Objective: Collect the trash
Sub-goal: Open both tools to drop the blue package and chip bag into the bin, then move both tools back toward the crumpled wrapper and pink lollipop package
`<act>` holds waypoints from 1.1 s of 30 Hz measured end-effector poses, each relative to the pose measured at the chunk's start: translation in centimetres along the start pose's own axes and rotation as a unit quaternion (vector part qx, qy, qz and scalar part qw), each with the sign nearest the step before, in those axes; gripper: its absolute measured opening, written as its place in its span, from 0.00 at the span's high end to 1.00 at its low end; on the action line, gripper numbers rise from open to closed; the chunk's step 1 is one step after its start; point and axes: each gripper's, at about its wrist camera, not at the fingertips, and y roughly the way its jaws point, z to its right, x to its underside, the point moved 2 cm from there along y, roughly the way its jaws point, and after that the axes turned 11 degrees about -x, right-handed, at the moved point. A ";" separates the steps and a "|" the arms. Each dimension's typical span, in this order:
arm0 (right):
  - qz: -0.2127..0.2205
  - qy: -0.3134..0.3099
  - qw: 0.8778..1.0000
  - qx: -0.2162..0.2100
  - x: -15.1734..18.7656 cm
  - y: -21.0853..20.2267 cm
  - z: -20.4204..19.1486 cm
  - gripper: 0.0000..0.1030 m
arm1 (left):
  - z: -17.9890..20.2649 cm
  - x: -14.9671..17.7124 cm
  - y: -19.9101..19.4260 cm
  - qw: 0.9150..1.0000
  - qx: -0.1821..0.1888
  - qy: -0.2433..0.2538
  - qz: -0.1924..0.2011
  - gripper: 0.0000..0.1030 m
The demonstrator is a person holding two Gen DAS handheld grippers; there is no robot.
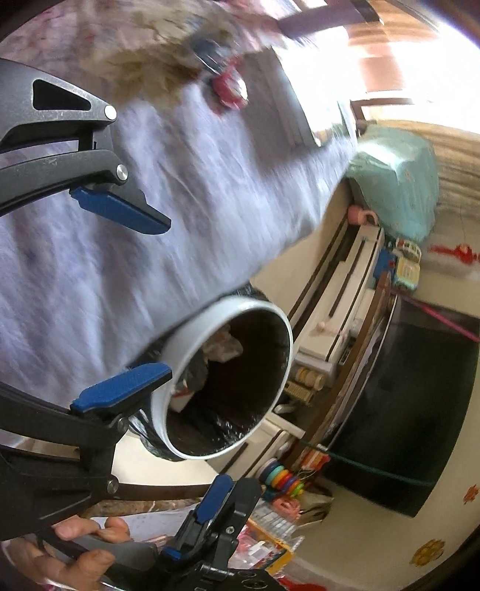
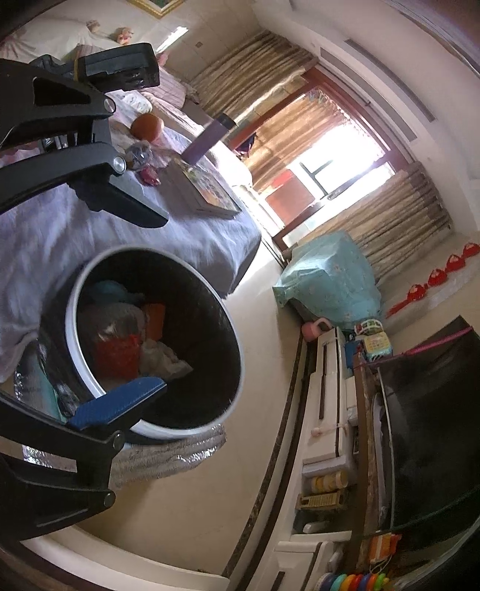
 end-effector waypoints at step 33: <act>-0.114 -0.070 0.986 -0.095 7.4 11.3 -11.8 0.08 | -16.6 4.3 -5.4 0.987 -0.099 -0.127 -0.006 0.29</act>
